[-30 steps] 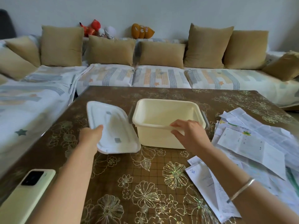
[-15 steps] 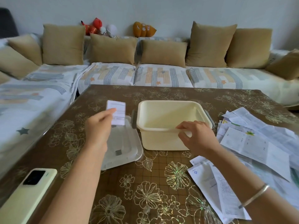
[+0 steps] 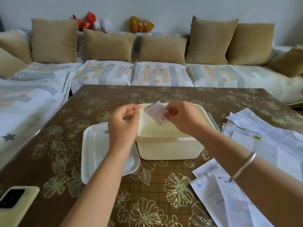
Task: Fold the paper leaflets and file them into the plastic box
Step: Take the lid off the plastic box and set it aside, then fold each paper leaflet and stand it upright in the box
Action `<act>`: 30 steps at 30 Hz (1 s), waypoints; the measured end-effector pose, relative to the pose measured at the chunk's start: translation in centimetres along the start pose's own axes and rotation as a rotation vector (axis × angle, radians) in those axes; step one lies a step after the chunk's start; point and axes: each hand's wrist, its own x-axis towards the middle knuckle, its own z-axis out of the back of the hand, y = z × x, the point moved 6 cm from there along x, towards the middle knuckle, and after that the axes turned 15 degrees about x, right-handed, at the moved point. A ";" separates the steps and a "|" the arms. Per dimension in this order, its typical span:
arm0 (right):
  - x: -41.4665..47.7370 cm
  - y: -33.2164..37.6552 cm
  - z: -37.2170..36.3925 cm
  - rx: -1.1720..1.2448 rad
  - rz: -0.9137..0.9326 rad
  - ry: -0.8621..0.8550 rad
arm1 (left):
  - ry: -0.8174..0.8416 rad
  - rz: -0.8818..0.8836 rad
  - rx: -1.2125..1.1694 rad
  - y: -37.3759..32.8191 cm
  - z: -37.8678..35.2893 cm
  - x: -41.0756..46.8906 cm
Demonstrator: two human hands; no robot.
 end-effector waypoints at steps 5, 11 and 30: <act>3.0 -1.7 -3.2 -0.444 0.110 0.286 | -0.070 -0.039 0.081 1.2 0.5 2.2; 5.7 -2.4 -6.8 -0.486 0.183 0.385 | -0.071 -0.080 0.067 1.6 -0.2 3.8; 5.7 -2.2 -6.9 -0.588 0.257 0.398 | -0.098 -0.141 0.125 1.9 -0.1 2.7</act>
